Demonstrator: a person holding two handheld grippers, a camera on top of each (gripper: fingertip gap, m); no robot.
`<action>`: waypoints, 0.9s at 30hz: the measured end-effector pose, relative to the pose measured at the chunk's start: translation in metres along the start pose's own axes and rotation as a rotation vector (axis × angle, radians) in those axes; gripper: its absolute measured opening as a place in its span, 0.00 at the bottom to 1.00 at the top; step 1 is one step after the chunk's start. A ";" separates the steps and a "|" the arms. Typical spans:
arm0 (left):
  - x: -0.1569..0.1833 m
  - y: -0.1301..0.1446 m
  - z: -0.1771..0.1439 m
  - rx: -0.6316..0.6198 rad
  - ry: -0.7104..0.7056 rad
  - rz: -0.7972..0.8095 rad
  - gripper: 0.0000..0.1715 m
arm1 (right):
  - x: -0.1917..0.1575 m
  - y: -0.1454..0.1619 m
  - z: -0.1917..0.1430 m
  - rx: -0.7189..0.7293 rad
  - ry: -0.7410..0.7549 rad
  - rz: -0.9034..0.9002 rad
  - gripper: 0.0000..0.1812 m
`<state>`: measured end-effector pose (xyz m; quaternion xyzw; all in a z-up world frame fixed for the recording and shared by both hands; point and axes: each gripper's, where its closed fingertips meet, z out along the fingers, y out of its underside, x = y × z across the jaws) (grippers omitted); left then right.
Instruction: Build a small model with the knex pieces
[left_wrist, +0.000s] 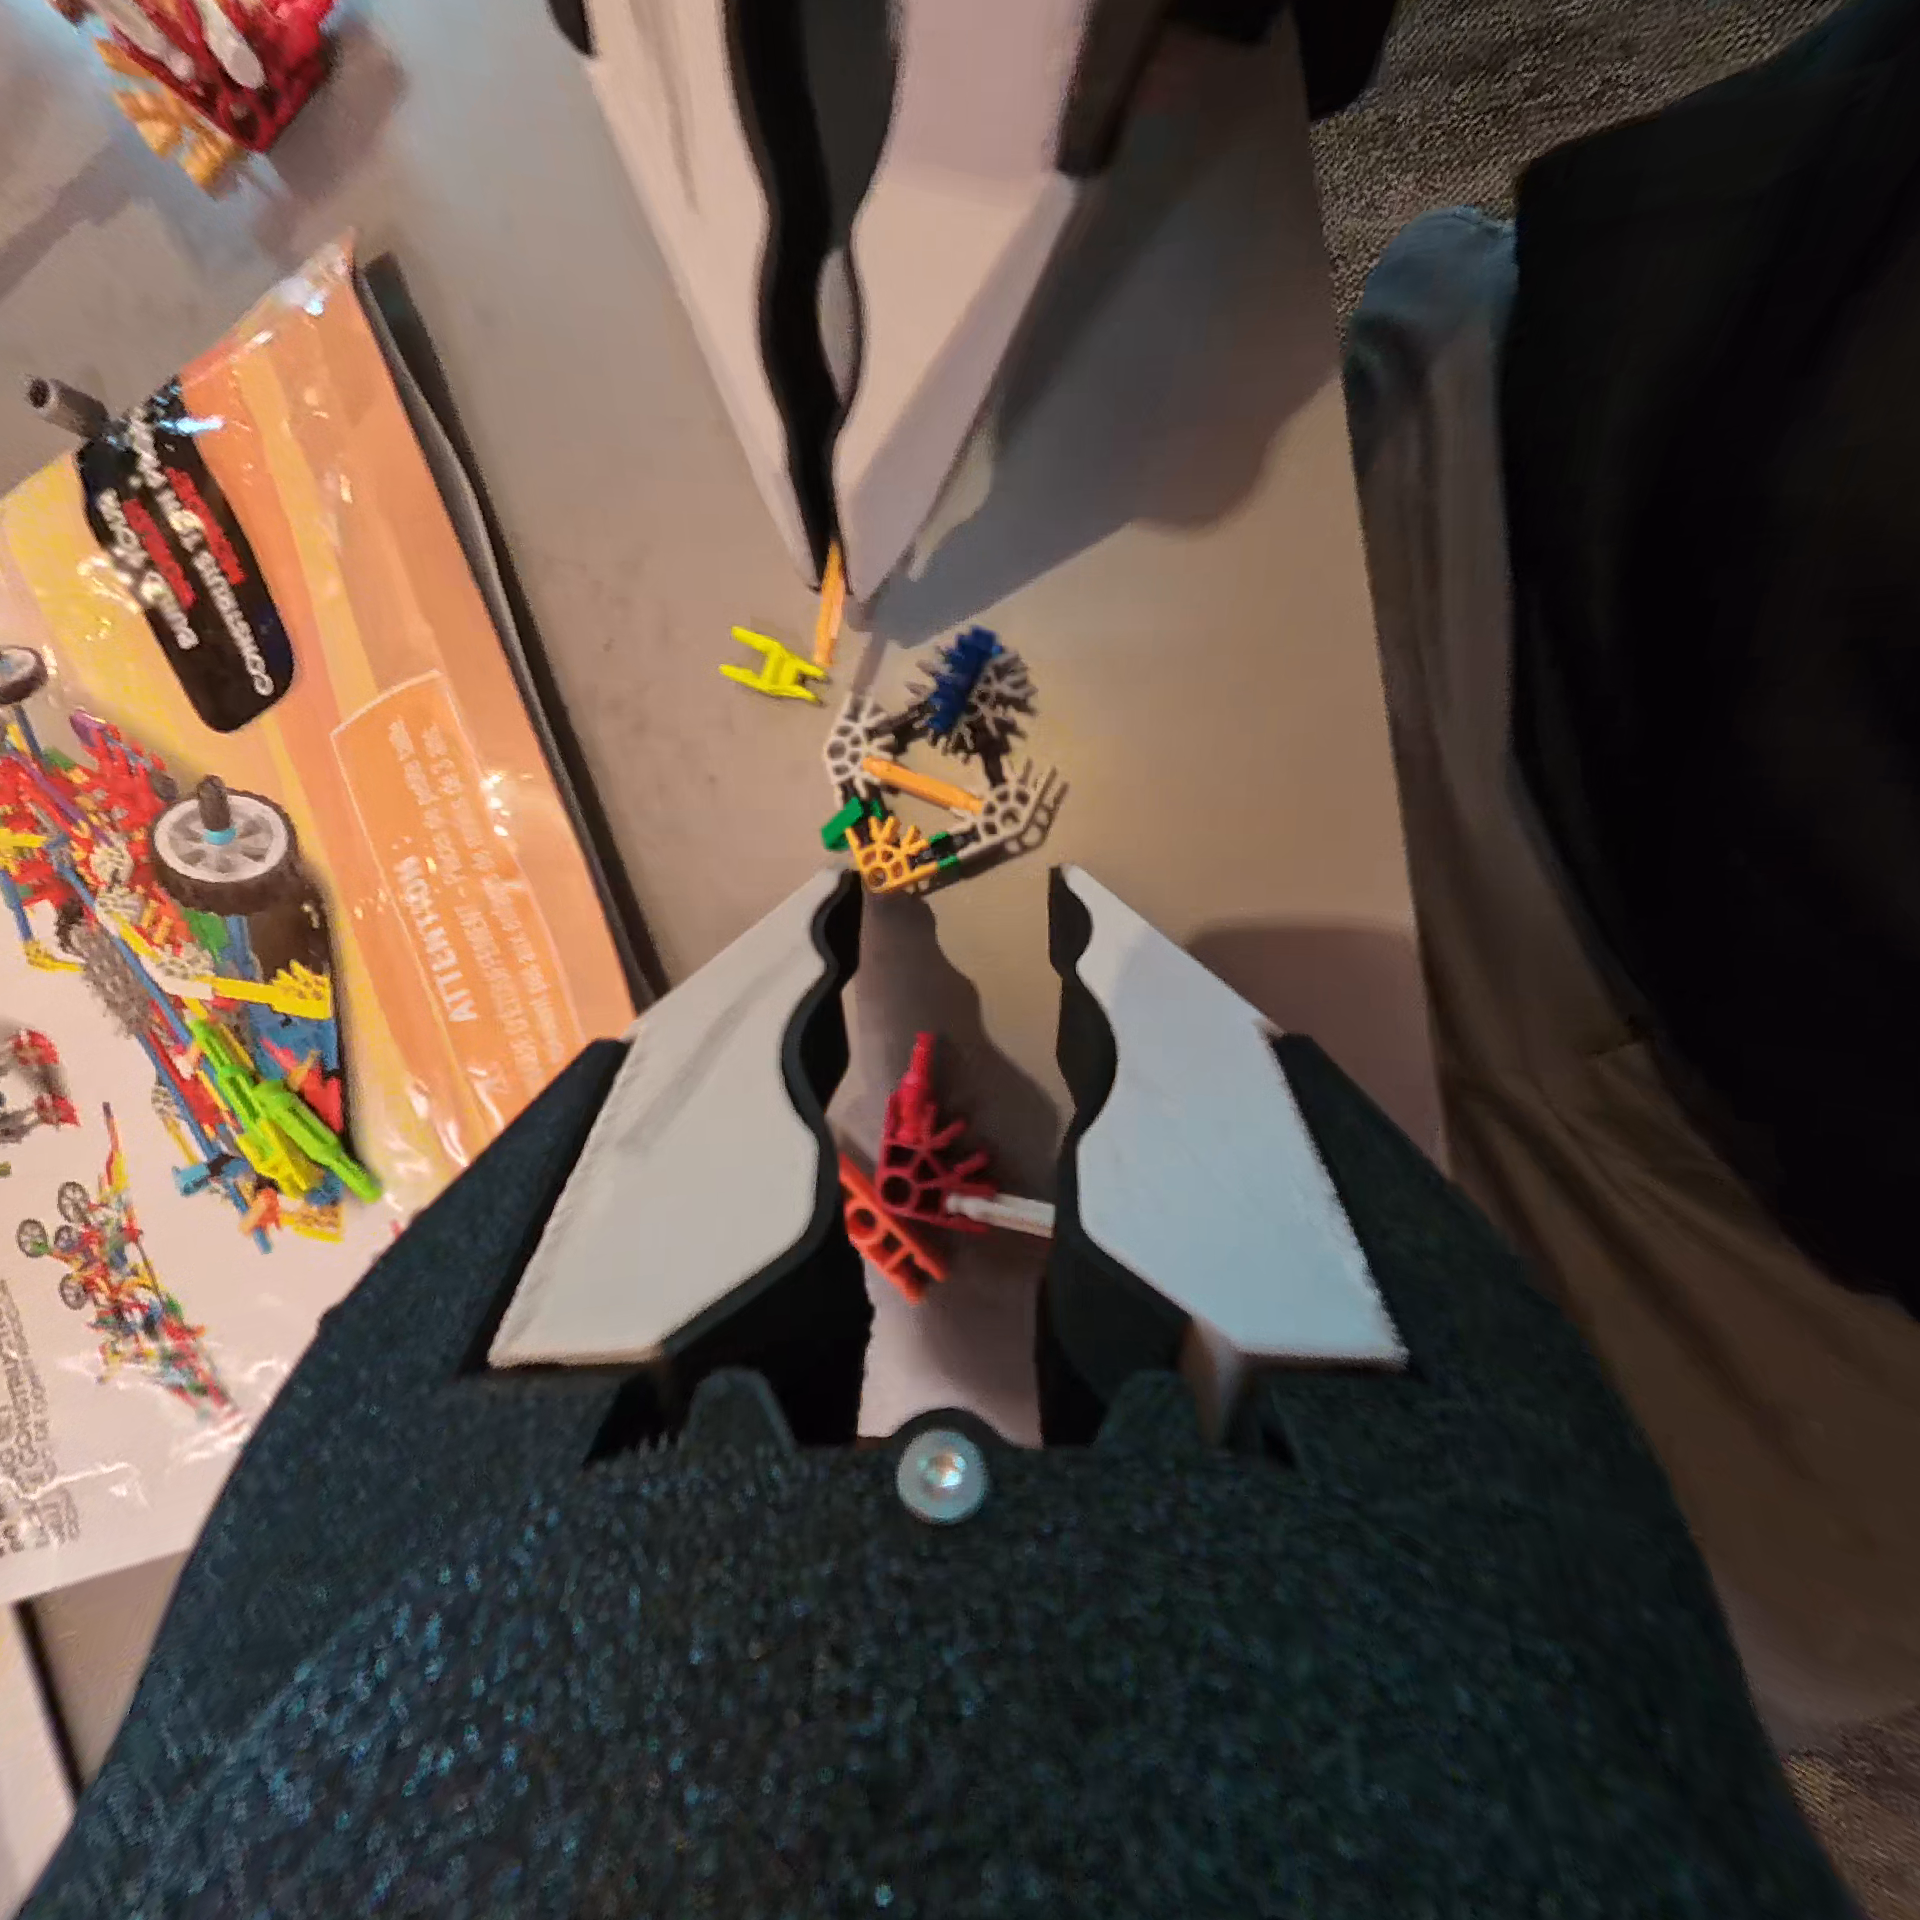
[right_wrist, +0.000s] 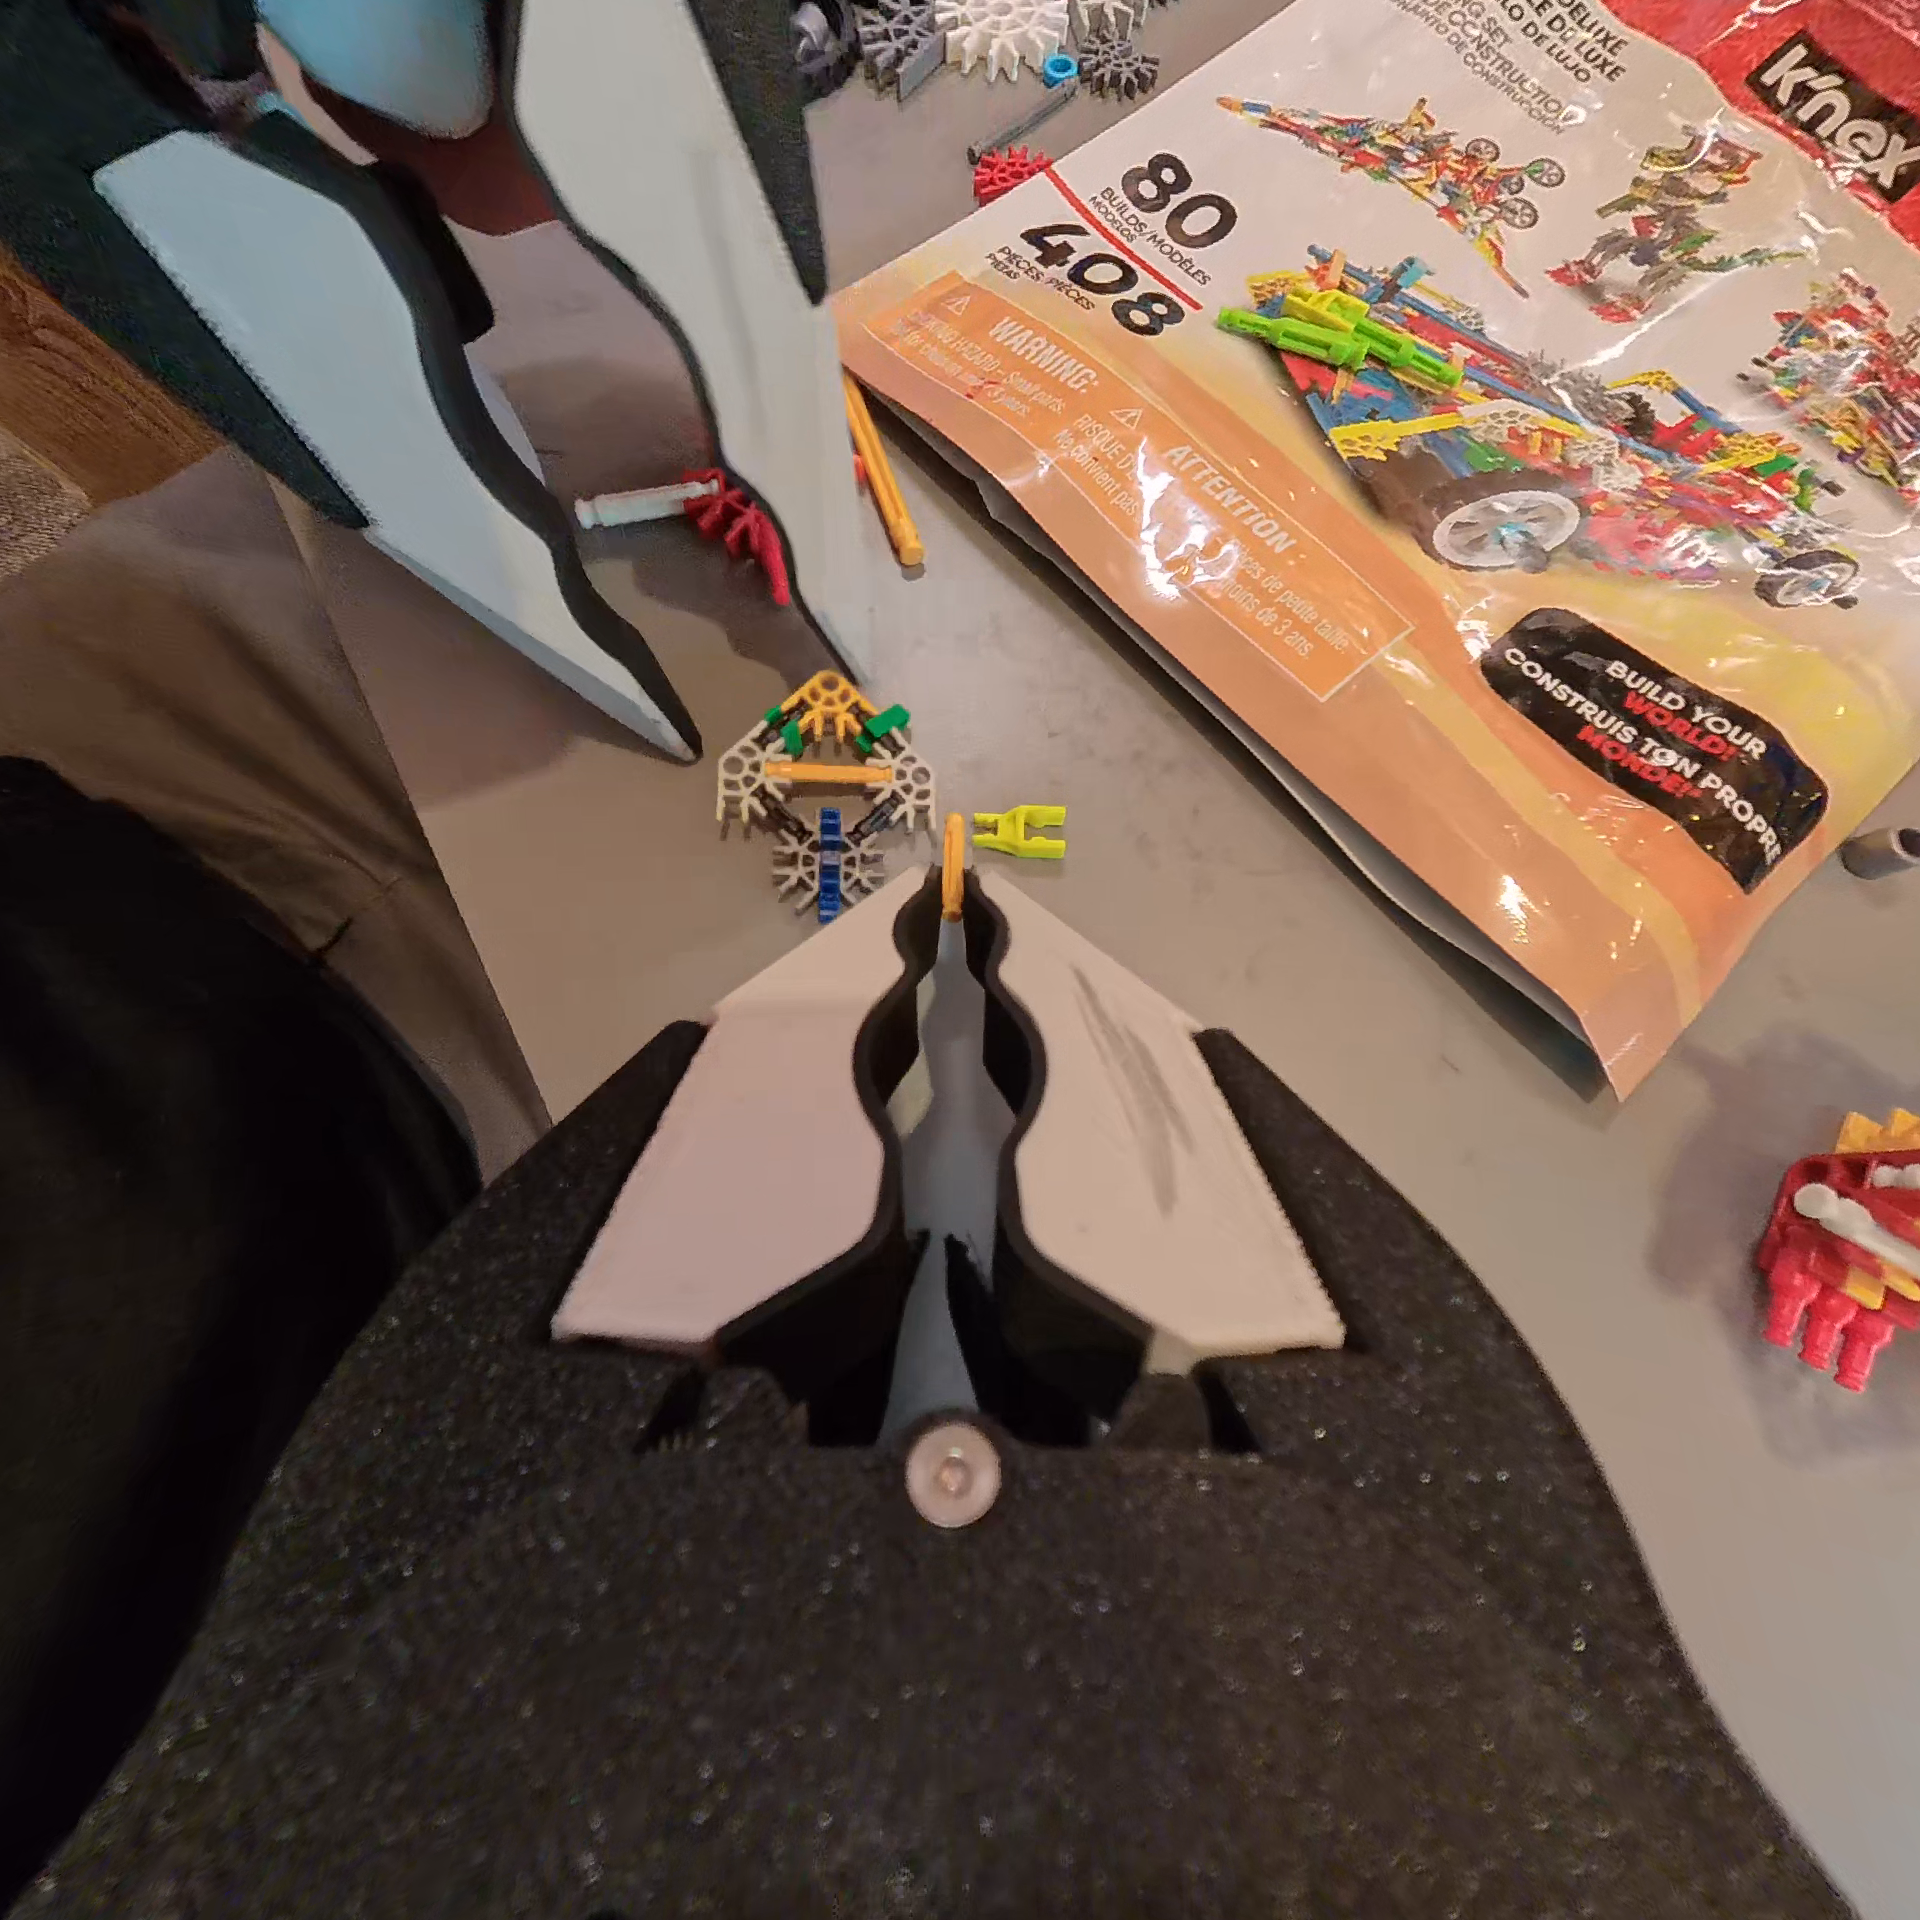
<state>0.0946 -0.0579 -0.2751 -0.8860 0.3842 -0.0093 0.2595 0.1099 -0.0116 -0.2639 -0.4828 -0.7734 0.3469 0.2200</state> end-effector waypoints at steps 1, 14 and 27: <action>0.004 0.002 -0.001 -0.011 -0.010 0.005 0.19 | 0.000 0.000 0.000 0.004 -0.002 0.000 0.00; 0.001 -0.016 -0.007 0.075 -0.111 0.121 0.17 | -0.006 0.002 0.007 -0.045 -0.038 -0.037 0.00; 0.005 -0.013 0.006 0.062 -0.046 0.135 0.14 | -0.007 0.002 0.013 -0.070 -0.047 -0.054 0.00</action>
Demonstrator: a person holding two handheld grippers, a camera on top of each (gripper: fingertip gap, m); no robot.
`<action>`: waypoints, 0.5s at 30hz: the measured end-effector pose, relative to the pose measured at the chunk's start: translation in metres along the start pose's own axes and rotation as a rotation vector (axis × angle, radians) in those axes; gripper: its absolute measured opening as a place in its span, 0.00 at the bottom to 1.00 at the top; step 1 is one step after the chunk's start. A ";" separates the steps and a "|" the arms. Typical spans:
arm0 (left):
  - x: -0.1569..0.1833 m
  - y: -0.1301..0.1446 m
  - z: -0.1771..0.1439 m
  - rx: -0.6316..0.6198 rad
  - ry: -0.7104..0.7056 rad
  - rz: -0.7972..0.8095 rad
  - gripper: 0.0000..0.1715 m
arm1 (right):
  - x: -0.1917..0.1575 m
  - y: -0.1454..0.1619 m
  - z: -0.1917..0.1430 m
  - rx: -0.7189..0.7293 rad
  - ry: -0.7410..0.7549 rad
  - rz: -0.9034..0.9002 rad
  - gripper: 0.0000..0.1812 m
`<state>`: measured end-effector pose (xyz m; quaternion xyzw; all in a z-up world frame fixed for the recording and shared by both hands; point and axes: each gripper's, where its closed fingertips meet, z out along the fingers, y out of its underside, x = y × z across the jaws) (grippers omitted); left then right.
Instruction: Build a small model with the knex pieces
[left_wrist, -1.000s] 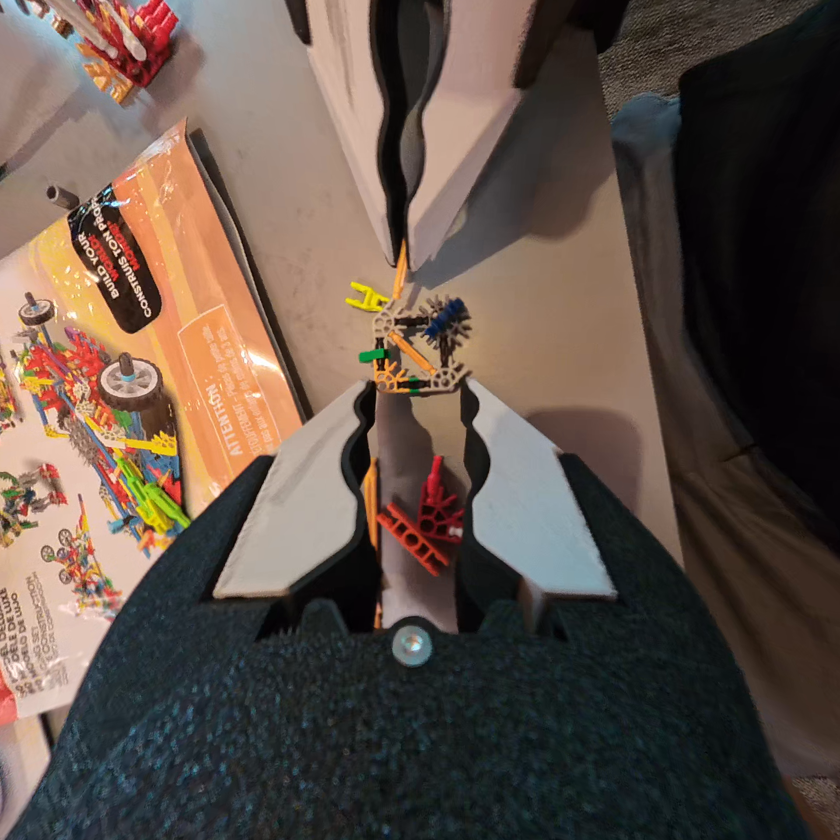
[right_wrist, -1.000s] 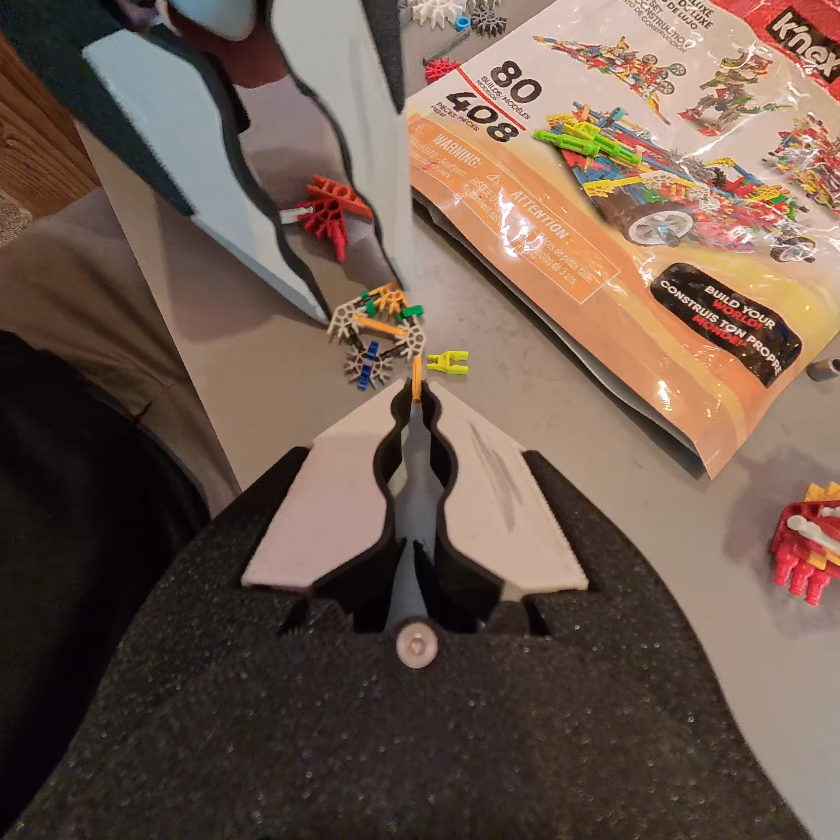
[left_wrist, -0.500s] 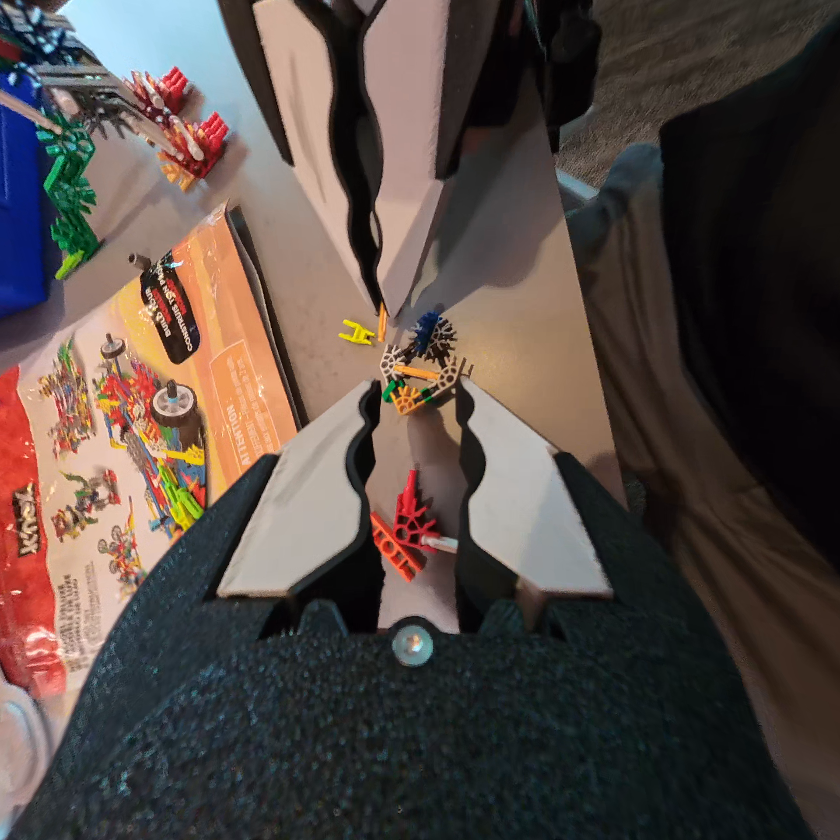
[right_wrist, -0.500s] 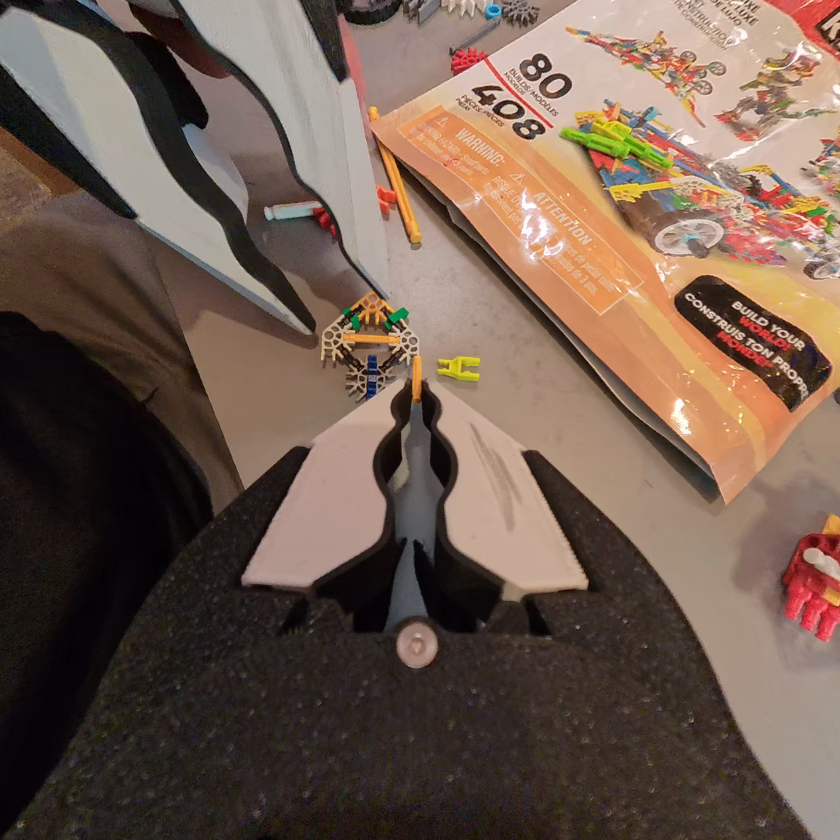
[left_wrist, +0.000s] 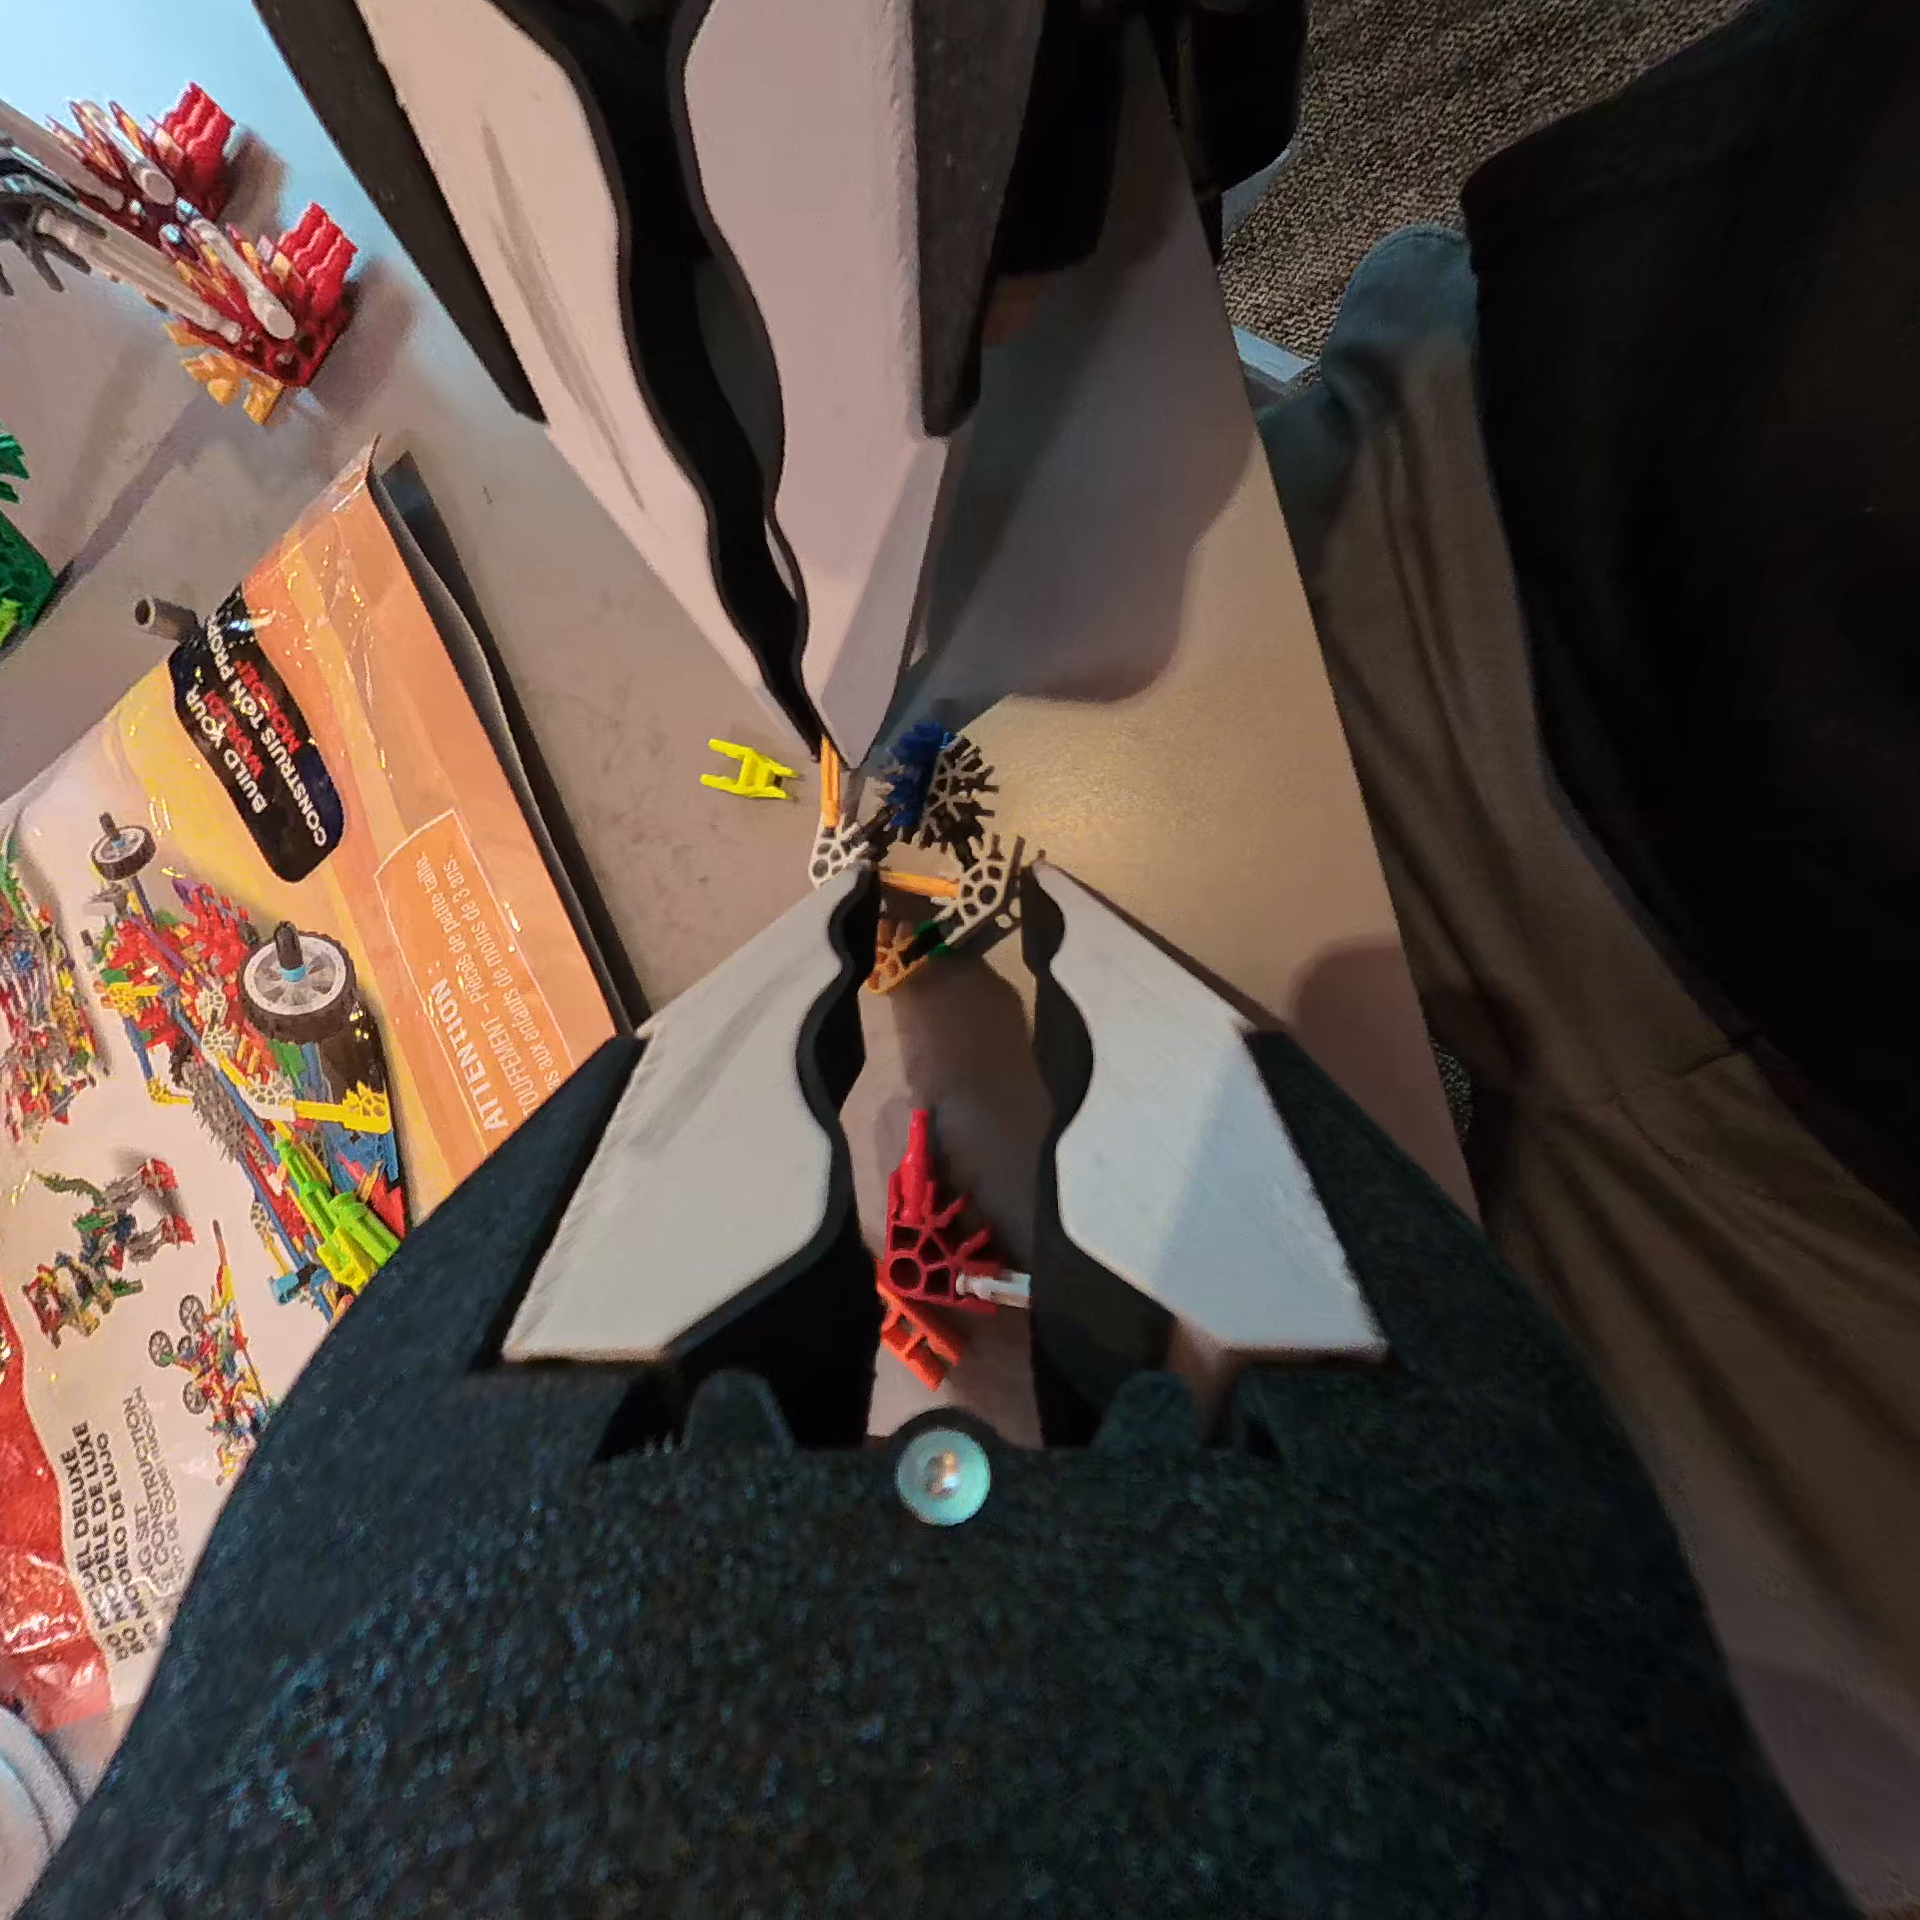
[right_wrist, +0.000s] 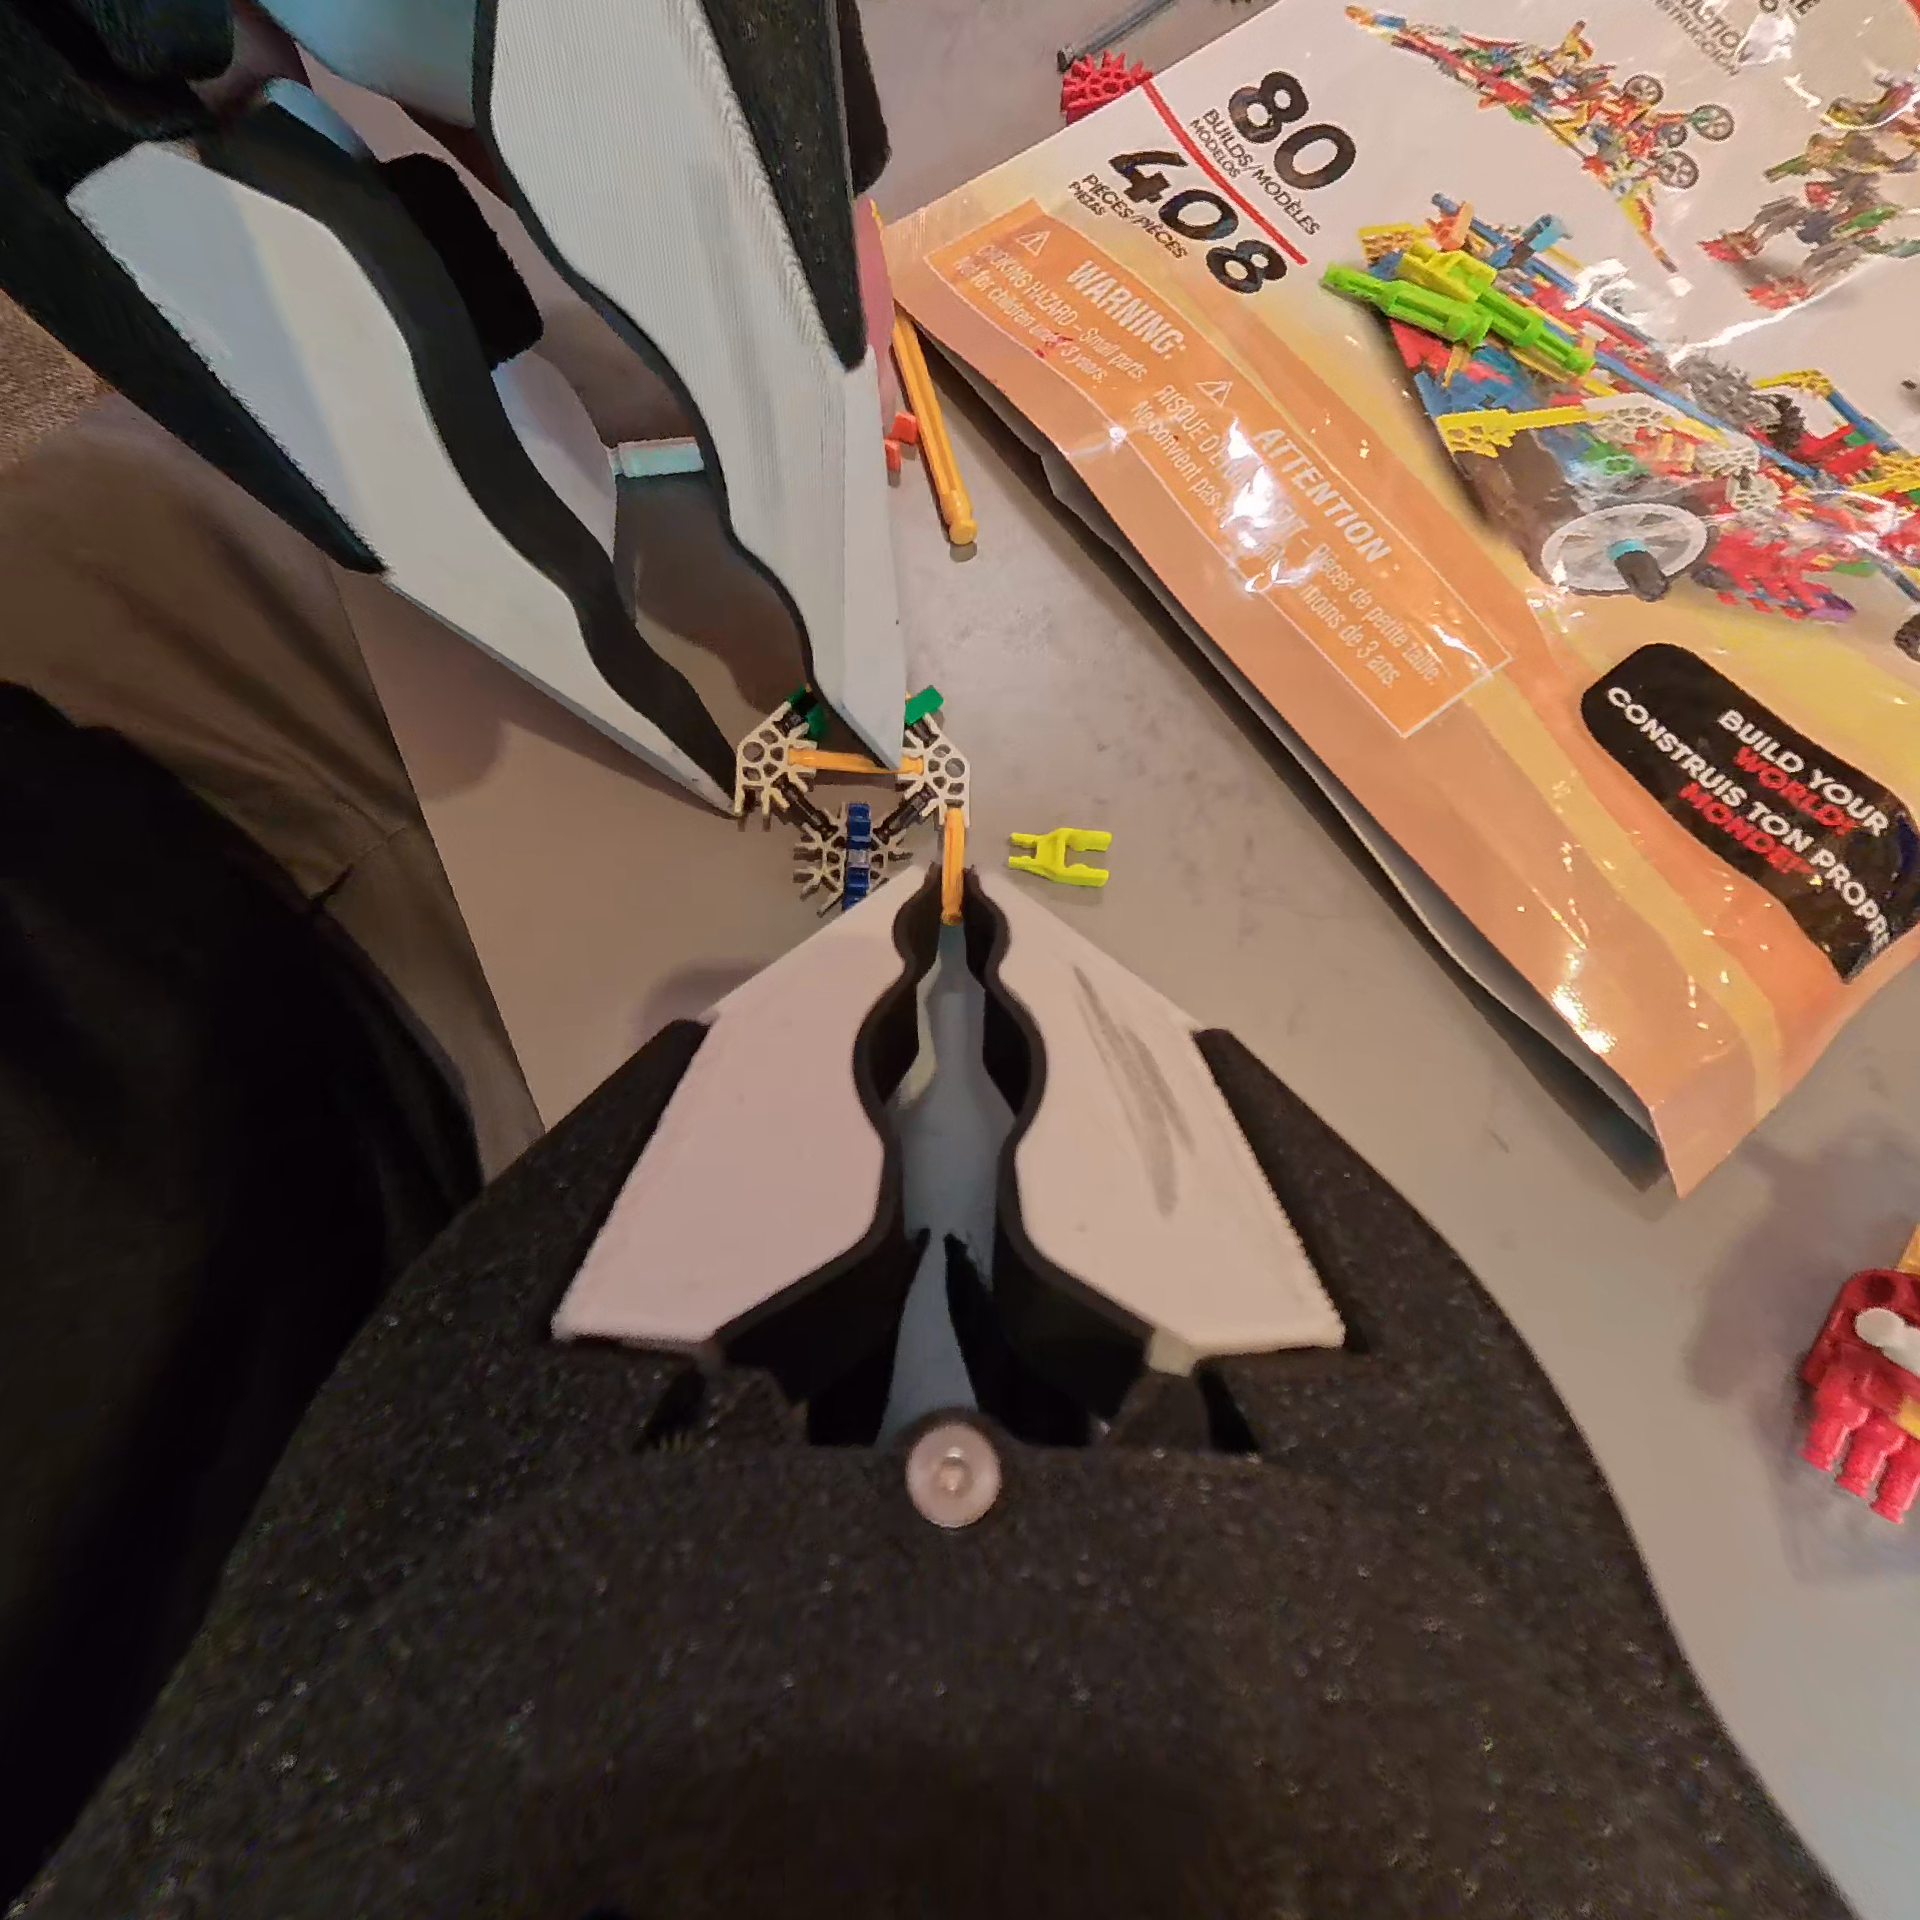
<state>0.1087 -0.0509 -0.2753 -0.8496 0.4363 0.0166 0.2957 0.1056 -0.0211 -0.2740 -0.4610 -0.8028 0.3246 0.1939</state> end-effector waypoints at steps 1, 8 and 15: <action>0.000 0.000 0.000 0.000 0.001 0.001 0.14 | 0.000 -0.001 0.000 0.004 0.001 -0.002 0.00; -0.001 -0.001 0.001 0.005 0.005 -0.012 0.14 | 0.001 -0.002 0.000 0.013 -0.014 0.011 0.00; 0.000 -0.001 0.001 0.003 0.006 -0.009 0.13 | 0.001 0.001 0.003 -0.021 -0.006 -0.002 0.00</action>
